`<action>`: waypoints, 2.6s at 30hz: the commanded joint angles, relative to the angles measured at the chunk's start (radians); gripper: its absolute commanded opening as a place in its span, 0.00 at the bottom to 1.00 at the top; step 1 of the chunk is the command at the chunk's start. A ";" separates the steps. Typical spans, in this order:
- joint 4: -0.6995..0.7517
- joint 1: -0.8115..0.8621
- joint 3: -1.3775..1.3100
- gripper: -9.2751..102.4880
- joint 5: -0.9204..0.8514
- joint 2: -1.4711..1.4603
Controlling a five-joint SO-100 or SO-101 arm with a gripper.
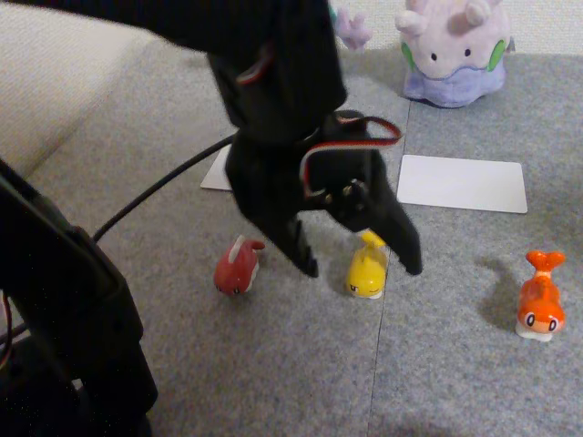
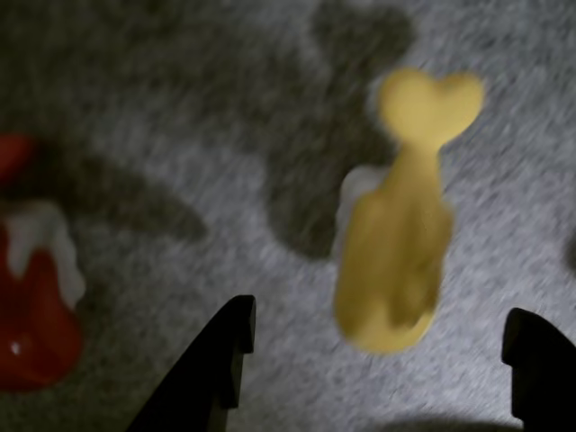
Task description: Wooper wants to eat egg sudhi, and Goomy wants to eat shrimp sushi
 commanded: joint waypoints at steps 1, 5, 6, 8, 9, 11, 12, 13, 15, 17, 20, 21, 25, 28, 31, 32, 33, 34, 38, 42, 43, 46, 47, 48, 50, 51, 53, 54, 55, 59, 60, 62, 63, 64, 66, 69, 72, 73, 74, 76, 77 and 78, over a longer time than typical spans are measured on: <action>0.006 -0.002 -0.103 0.37 0.005 -0.084; 0.008 -0.002 -0.193 0.37 0.006 -0.225; 0.008 -0.002 -0.207 0.37 0.008 -0.258; 0.008 -0.002 -0.221 0.37 0.008 -0.311; 0.008 -0.002 -0.222 0.36 0.008 -0.331; 0.006 -0.003 -0.224 0.33 0.012 -0.344; 0.000 -0.003 -0.224 0.31 0.026 -0.339; -0.006 -0.003 -0.224 0.29 0.037 -0.334; -0.011 -0.006 -0.224 0.27 0.043 -0.333; -0.009 -0.008 -0.224 0.24 0.046 -0.334; -0.009 -0.005 -0.224 0.19 0.048 -0.334; -0.009 -0.003 -0.224 0.17 0.048 -0.334; 0.014 -0.005 -0.224 0.13 0.048 -0.328; 0.064 -0.018 -0.225 0.13 0.075 -0.318; 0.130 -0.061 -0.247 0.13 0.147 -0.253; 0.169 -0.078 -0.264 0.13 0.172 -0.227; 0.212 -0.100 -0.285 0.13 0.199 -0.204; 0.253 -0.127 -0.313 0.13 0.222 -0.178; 0.396 -0.242 -0.443 0.13 0.316 -0.115; 0.477 -0.365 -0.578 0.13 0.407 -0.114; 0.485 -0.397 -0.601 0.13 0.428 -0.115; 0.486 -0.505 -0.629 0.13 0.492 -0.146; 0.476 -0.543 -0.629 0.13 0.514 -0.167; 0.466 -0.578 -0.629 0.13 0.532 -0.192; 0.416 -0.627 -0.630 0.13 0.563 -0.247; 0.383 -0.643 -0.630 0.13 0.580 -0.276; 0.308 -0.660 -0.630 0.13 0.598 -0.328; 0.279 -0.663 -0.630 0.13 0.601 -0.353; 0.255 -0.663 -0.630 0.13 0.601 -0.376; 0.156 -0.650 -0.632 0.13 0.601 -0.453; 0.135 -0.647 -0.632 0.13 0.601 -0.463; 0.097 -0.638 -0.632 0.13 0.601 -0.483; 0.083 -0.632 -0.632 0.13 0.601 -0.489; 0.072 -0.626 -0.634 0.13 0.606 -0.492; 0.074 -0.623 -0.661 0.13 0.606 -0.508; 0.110 -0.601 -0.741 0.13 0.606 -0.534; 0.172 -0.588 -0.847 0.13 0.606 -0.586; 0.196 -0.583 -0.877 0.13 0.604 -0.612; 0.215 -0.581 -0.907 0.13 0.601 -0.640; 0.236 -0.577 -0.957 0.13 0.603 -0.698; 0.241 -0.575 -0.976 0.13 0.601 -0.726; 0.242 -0.568 -0.988 0.13 0.601 -0.750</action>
